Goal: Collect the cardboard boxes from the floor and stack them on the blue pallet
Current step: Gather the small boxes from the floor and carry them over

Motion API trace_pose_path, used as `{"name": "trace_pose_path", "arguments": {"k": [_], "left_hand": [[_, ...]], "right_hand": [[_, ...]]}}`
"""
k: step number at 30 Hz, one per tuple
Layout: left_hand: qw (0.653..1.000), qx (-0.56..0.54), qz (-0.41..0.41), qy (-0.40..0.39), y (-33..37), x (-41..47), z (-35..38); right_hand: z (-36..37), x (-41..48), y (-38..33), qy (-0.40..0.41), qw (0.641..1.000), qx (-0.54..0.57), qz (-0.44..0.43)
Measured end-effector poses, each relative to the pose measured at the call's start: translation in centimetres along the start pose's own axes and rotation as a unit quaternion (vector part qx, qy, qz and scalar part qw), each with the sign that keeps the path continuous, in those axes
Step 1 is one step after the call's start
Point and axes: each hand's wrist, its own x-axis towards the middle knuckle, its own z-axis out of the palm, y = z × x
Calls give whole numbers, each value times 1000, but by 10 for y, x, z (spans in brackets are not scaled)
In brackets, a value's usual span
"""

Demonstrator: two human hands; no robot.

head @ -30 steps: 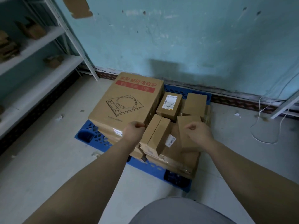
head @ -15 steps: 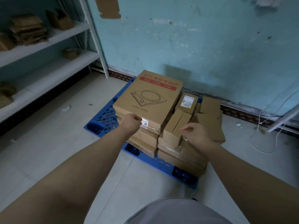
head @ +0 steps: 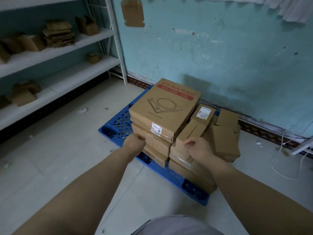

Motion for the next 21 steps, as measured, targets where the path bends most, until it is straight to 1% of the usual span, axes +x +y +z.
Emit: {"name": "trace_pose_path", "arguments": {"k": [10,13,16,21], "left_hand": [[999,30,-13,8,12,-31,28],[999,50,-14,-3,10,-38,32],[998,63,-17,-9,6,-41,28],[996,75,-8,-40,-9,-36,4]], "right_hand": [[-7,9,35,-54,998,-27,5],[-1,10,43,-62,998,-13,12],[9,9,45,-64,998,-1,23],[35,3,29,-41,999,-5,24]]}}
